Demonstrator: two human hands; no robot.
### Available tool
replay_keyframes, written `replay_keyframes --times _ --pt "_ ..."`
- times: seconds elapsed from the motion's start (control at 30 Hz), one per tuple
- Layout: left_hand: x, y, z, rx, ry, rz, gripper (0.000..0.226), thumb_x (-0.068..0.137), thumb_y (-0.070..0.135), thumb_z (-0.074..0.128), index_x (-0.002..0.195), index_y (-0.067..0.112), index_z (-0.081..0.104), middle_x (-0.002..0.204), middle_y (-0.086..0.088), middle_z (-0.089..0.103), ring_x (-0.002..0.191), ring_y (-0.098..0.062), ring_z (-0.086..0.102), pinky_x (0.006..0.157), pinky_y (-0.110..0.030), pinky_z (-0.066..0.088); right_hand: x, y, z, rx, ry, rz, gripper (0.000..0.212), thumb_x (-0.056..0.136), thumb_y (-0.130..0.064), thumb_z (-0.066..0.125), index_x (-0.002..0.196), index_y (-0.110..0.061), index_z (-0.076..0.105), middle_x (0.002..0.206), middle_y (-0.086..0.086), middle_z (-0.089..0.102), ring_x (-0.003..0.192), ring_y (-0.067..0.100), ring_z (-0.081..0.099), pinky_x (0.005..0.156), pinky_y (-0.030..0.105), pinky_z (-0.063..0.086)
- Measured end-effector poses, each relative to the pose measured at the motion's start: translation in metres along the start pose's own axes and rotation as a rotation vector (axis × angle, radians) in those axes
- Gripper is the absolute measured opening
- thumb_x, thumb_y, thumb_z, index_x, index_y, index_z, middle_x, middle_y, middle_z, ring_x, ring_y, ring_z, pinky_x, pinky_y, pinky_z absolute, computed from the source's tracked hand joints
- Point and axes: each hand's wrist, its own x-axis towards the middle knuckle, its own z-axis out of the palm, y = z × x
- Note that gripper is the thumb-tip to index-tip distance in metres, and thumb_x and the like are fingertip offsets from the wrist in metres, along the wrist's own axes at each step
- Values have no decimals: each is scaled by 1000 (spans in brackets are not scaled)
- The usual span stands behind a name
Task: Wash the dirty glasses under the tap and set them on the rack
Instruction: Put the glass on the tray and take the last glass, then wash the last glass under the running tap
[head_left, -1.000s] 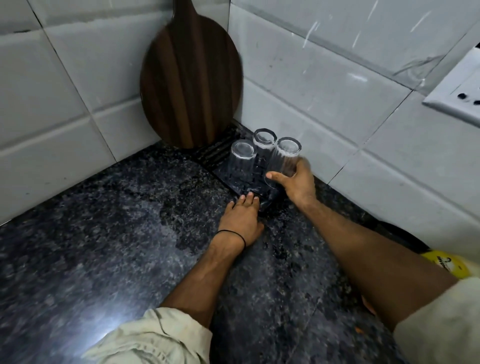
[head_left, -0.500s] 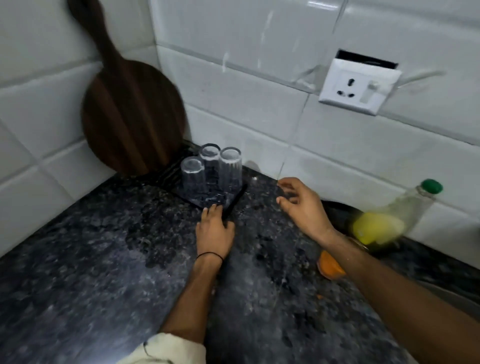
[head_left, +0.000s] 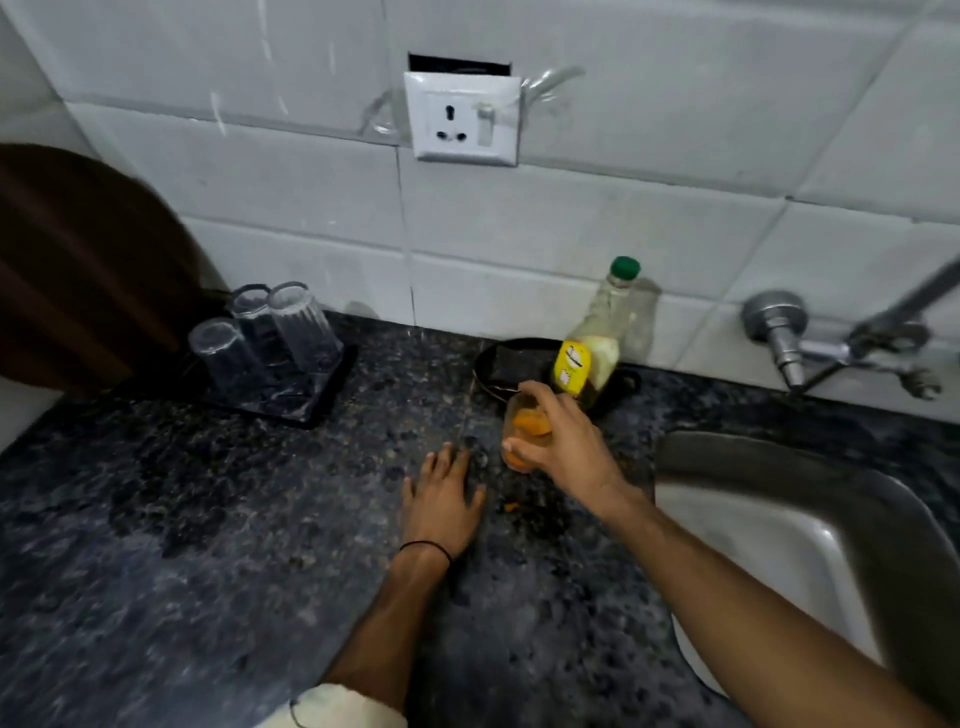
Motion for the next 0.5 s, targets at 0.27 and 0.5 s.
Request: replay_keyframes --times 0.27,0.5 --pt "-2 46 4 22 110 -30 54 96 32 51 147 16 40 155 -7 37 141 -25 36 114 -43 31 -30 46 -33 191 94 -20 70 82 -45 75 144 -38 42 131 1 52 119 28 56 96 41 48" --pt "-9 200 15 -362 272 182 31 90 13 61 120 7 67 115 -14 71 107 -27 65 89 -26 45 -98 133 -118 289 204 -8 67 82 -44 76 141 -40 45 127 -5 52 114 16 55 96 39 47"
